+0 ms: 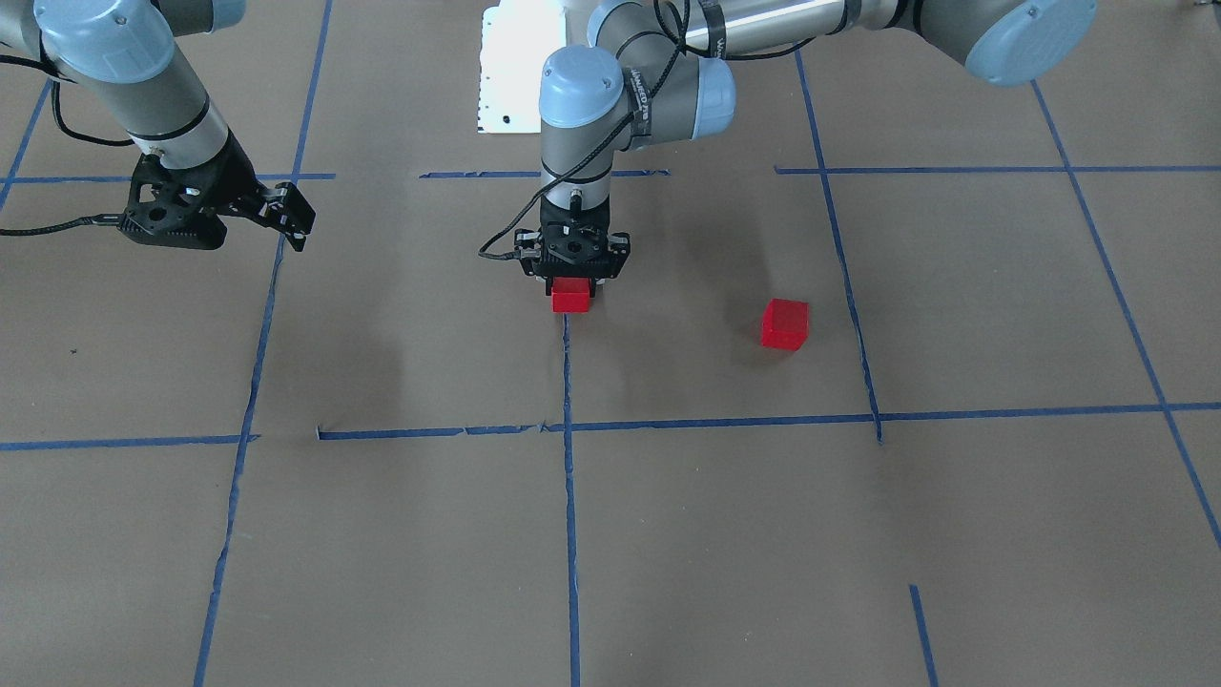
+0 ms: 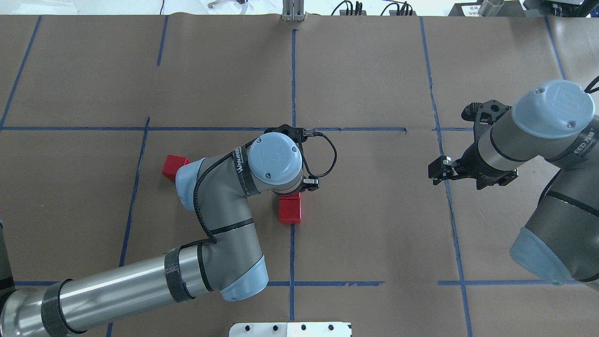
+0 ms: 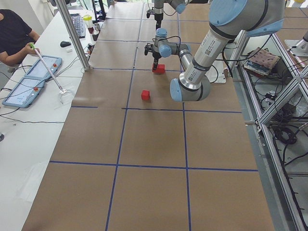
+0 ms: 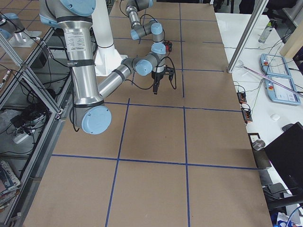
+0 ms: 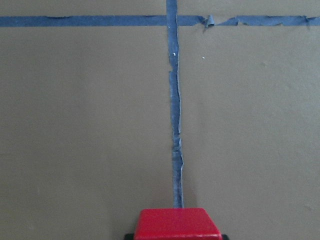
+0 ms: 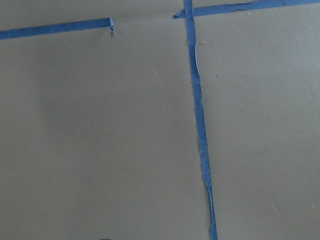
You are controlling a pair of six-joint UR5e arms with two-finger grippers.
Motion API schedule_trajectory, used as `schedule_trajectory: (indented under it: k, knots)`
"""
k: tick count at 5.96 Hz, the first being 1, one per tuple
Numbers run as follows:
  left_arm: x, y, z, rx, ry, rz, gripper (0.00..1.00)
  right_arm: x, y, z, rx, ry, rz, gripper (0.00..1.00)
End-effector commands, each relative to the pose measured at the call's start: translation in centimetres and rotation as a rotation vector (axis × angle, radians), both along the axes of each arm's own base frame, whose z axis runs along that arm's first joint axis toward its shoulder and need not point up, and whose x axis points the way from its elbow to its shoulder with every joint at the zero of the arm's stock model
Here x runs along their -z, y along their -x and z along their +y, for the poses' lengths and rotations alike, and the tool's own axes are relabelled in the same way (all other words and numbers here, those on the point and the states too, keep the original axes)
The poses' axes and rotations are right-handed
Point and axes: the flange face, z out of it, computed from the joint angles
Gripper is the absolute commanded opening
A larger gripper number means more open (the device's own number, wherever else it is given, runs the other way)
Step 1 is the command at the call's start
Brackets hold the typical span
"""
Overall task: Form red blocks into L shape at center
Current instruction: 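Set the cube down behind the center cube and open the left gripper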
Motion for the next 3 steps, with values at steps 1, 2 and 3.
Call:
schedule_trajectory:
  k: [1,2,3]
  knots:
    - [-0.41,-0.02,0.00,-0.001,0.002,-0.006,0.47,-0.03,-0.04,0.01,-0.001,0.001,0.000,1.00]
    - [-0.37,0.02,0.02,-0.001,0.002,-0.006,0.67,-0.10,-0.06,0.04,0.000,0.002,0.001,1.00]
    - [-0.46,0.02,0.02,-0.001,0.002,-0.006,0.85,-0.10,-0.06,0.04,0.000,0.002,0.001,1.00]
